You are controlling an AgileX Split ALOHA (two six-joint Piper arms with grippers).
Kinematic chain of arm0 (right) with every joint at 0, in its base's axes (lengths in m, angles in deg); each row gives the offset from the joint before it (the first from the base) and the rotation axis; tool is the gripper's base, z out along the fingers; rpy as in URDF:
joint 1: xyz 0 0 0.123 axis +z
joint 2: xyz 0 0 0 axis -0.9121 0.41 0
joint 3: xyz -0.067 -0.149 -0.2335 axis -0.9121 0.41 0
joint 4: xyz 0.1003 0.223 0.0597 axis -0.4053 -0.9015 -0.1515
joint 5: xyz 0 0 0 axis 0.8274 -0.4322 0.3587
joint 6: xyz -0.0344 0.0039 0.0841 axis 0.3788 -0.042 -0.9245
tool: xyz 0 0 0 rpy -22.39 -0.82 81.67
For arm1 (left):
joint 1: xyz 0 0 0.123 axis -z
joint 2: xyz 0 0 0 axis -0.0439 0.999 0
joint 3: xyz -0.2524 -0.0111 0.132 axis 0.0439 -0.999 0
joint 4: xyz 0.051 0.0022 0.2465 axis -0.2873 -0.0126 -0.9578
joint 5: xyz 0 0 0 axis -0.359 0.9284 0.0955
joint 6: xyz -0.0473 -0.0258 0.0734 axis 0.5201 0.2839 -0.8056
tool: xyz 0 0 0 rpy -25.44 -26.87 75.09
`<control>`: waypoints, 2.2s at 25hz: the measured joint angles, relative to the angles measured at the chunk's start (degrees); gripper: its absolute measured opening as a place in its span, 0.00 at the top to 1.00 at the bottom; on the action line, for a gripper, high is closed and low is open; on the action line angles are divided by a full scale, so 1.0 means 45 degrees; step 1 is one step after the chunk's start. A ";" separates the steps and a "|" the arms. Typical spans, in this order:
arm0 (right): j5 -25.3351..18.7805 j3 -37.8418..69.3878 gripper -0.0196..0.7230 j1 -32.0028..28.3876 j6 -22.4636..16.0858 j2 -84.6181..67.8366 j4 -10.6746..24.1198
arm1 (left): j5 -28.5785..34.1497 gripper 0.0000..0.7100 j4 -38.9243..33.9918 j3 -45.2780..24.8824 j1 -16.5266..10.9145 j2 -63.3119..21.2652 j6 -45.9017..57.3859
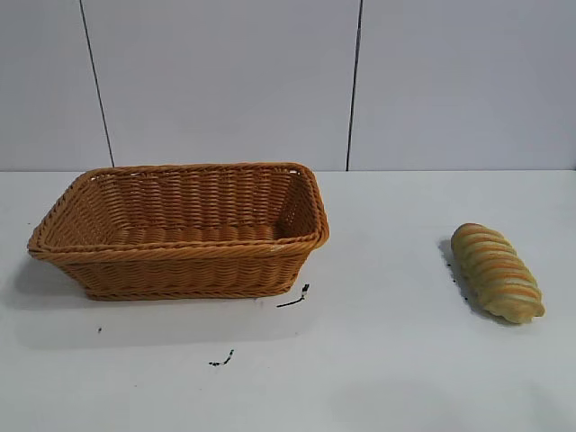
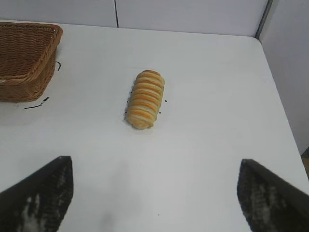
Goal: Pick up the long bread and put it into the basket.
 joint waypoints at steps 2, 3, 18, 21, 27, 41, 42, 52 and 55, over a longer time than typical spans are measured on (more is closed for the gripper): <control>0.0000 0.0000 0.13 0.0000 0.0000 0.0000 0.0000 | 0.0000 0.02 0.0000 0.0000 0.0000 0.0000 0.0000; 0.0000 0.0000 0.13 0.0000 0.0000 0.0000 0.0000 | 0.0000 0.02 0.0000 0.0000 0.0000 0.0000 0.0000; 0.0112 -0.1700 0.13 0.0000 0.0000 0.5812 0.0000 | 0.0000 0.02 0.0000 0.0000 0.0000 0.0000 0.0000; 0.0205 -0.2411 0.13 0.0000 0.0000 0.8305 0.0013 | 0.0000 0.02 0.0000 0.0000 0.0000 0.0000 0.0000; 0.0509 -0.4063 0.13 0.0000 0.0000 1.3587 0.0013 | 0.0000 0.02 0.0000 0.0000 0.0000 0.0000 0.0000; 0.1520 -0.9042 0.13 0.0000 0.0000 2.1963 -0.0087 | 0.0000 0.02 0.0000 0.0000 0.0000 0.0000 0.0000; 0.1561 -0.9252 0.13 0.0000 0.0000 2.2190 -0.0097 | 0.0000 0.02 0.0000 0.0000 0.0000 0.0000 0.0000; 0.2507 -1.0186 0.13 0.0820 0.0000 2.4228 0.0016 | 0.0000 0.02 0.0000 0.0000 0.0000 0.0000 0.0000; 0.3032 -1.0186 0.13 0.0855 -0.0407 2.4785 0.0012 | 0.0000 0.02 0.0000 0.0000 0.0000 0.0000 0.0000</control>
